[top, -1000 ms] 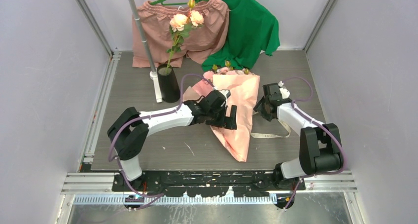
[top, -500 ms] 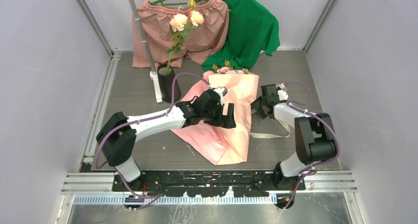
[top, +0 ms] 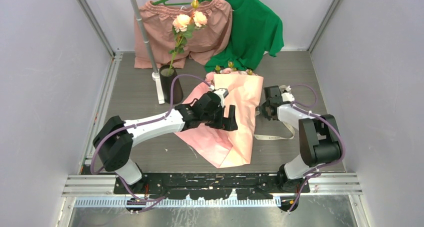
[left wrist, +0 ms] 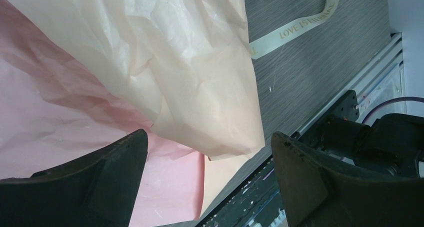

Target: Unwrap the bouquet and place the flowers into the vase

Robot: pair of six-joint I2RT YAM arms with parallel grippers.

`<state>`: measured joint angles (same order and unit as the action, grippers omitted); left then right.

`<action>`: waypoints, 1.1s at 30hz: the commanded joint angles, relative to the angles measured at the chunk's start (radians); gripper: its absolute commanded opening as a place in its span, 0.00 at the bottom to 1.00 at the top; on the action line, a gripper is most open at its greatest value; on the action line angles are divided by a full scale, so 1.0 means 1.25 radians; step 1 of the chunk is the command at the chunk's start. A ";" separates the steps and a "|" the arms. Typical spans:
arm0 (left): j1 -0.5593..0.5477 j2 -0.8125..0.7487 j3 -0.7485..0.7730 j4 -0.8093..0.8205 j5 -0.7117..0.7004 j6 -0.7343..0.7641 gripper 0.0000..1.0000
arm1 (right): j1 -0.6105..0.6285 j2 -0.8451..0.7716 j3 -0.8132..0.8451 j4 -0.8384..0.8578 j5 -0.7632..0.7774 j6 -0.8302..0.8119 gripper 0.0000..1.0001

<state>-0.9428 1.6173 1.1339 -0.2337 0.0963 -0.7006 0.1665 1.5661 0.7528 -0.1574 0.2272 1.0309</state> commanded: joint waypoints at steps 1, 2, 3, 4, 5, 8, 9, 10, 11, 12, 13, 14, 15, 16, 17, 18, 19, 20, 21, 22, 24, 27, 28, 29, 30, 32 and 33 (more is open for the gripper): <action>0.001 -0.029 -0.006 0.044 -0.012 -0.008 0.93 | -0.001 -0.126 0.025 -0.070 0.094 -0.007 0.01; 0.000 -0.027 -0.006 0.045 -0.011 -0.009 0.93 | -0.001 -0.161 0.040 -0.091 0.111 -0.015 0.01; 0.001 -0.026 -0.006 0.048 -0.010 -0.010 0.93 | -0.001 -0.187 0.056 -0.113 0.133 -0.025 0.01; 0.001 -0.024 -0.006 0.049 -0.010 -0.011 0.93 | -0.001 -0.212 0.071 -0.131 0.157 -0.043 0.01; 0.001 -0.022 -0.006 0.051 -0.010 -0.012 0.93 | -0.001 -0.230 0.085 -0.142 0.180 -0.060 0.01; 0.001 -0.022 -0.007 0.054 -0.008 -0.014 0.93 | -0.024 -0.268 0.121 -0.178 0.242 -0.099 0.01; 0.001 -0.024 -0.010 0.055 -0.009 -0.014 0.93 | -0.043 -0.278 0.135 -0.193 0.253 -0.106 0.01; 0.001 -0.026 -0.013 0.055 -0.014 -0.014 0.93 | -0.065 -0.289 0.140 -0.199 0.258 -0.112 0.01; 0.001 -0.029 -0.019 0.056 -0.021 -0.013 0.93 | -0.090 -0.304 0.141 -0.201 0.258 -0.116 0.01; 0.001 -0.032 -0.023 0.056 -0.028 -0.012 0.93 | -0.116 -0.321 0.141 -0.196 0.256 -0.120 0.01; 0.001 -0.035 -0.029 0.054 -0.036 -0.010 0.93 | -0.148 -0.336 0.144 -0.191 0.257 -0.126 0.01; 0.002 -0.038 -0.033 0.054 -0.043 -0.008 0.93 | -0.177 -0.350 0.148 -0.191 0.258 -0.129 0.01; 0.003 -0.039 -0.038 0.052 -0.050 -0.008 0.93 | -0.214 -0.363 0.155 -0.192 0.256 -0.133 0.01; 0.003 -0.042 -0.044 0.054 -0.051 -0.008 0.93 | -0.236 -0.376 0.163 -0.195 0.255 -0.136 0.01; 0.003 -0.044 -0.048 0.056 -0.053 -0.008 0.93 | -0.253 -0.383 0.171 -0.198 0.258 -0.136 0.01; 0.004 -0.043 -0.051 0.058 -0.055 -0.008 0.93 | -0.265 -0.389 0.179 -0.195 0.265 -0.146 0.01; 0.004 -0.043 -0.053 0.060 -0.056 -0.008 0.93 | -0.271 -0.394 0.188 -0.194 0.285 -0.155 0.01; 0.004 -0.042 -0.056 0.062 -0.057 -0.008 0.93 | -0.275 -0.394 0.199 -0.195 0.297 -0.165 0.01; 0.006 -0.039 -0.057 0.062 -0.058 -0.008 0.93 | -0.278 -0.394 0.207 -0.191 0.320 -0.177 0.01; 0.006 -0.037 -0.059 0.065 -0.058 -0.008 0.93 | -0.280 -0.392 0.218 -0.190 0.329 -0.185 0.01; 0.008 -0.029 -0.059 0.067 -0.060 -0.008 0.93 | -0.286 -0.381 0.232 -0.186 0.313 -0.196 0.00; 0.009 -0.015 -0.064 0.071 -0.066 -0.009 0.93 | -0.286 -0.339 0.234 -0.180 0.229 -0.221 0.28; 0.010 -0.012 -0.068 0.074 -0.066 -0.010 0.93 | -0.284 -0.321 0.230 -0.183 0.191 -0.235 0.45; 0.011 -0.010 -0.073 0.080 -0.066 -0.012 0.93 | -0.279 -0.301 0.217 -0.175 0.147 -0.250 0.59; 0.013 -0.008 -0.079 0.085 -0.070 -0.015 0.93 | -0.264 -0.281 0.200 -0.160 0.120 -0.262 0.74; 0.018 -0.009 -0.102 0.102 -0.071 -0.020 0.93 | -0.208 -0.262 0.159 -0.131 0.111 -0.285 0.81; 0.021 -0.008 -0.114 0.109 -0.071 -0.023 0.93 | -0.170 -0.253 0.137 -0.112 0.111 -0.299 0.83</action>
<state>-0.9325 1.6157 1.0344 -0.1783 0.0269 -0.7086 -0.1627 1.1988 1.0012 -0.3737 0.4591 0.7418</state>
